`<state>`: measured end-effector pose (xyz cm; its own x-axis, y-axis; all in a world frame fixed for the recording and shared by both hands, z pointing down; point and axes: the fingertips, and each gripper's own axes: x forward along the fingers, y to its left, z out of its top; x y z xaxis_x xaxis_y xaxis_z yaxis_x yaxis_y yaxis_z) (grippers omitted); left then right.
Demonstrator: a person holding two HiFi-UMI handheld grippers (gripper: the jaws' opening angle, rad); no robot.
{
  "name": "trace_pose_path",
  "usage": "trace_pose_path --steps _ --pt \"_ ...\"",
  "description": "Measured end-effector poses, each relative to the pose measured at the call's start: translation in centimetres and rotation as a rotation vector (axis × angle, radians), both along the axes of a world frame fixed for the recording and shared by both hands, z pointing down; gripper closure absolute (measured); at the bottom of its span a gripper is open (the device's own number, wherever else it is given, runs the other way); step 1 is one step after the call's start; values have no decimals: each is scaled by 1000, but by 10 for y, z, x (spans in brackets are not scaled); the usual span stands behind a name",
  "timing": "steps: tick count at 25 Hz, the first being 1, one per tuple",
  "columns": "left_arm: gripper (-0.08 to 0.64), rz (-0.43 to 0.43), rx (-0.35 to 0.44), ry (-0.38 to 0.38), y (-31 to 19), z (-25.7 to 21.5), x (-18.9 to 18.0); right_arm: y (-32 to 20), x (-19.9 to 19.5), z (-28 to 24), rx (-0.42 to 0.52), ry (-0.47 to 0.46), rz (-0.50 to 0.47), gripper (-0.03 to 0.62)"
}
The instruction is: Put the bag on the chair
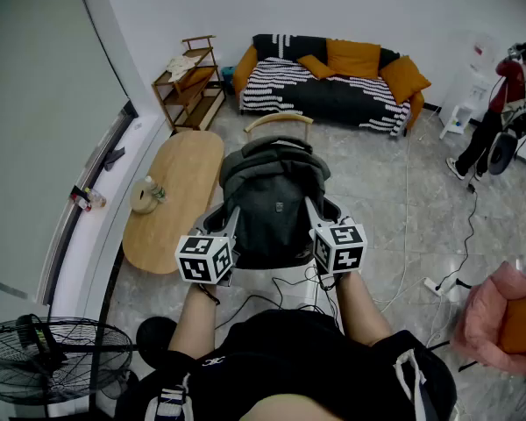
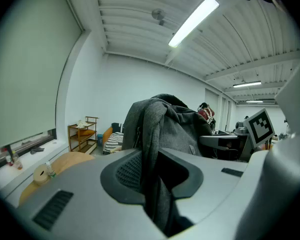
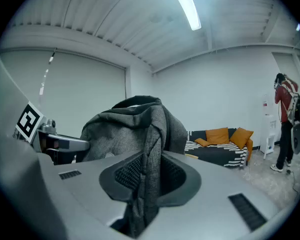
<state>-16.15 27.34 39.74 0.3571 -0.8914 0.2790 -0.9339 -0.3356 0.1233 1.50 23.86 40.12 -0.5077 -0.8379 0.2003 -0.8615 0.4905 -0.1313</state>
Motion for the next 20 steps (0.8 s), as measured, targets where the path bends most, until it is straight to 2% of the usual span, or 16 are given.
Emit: trace_pose_path --steps 11,15,18,20 --pt "471 0 3 8 -3 4 3 -3 5 5 -7 -34 8 500" --pt "471 -7 -11 -4 -16 7 29 -16 30 7 -14 -41 0 499" --pt "471 -14 -28 1 -23 14 28 -23 31 12 -18 -42 -4 500" --pt "471 -20 -34 0 -28 16 43 -29 45 14 -22 -43 -10 499"
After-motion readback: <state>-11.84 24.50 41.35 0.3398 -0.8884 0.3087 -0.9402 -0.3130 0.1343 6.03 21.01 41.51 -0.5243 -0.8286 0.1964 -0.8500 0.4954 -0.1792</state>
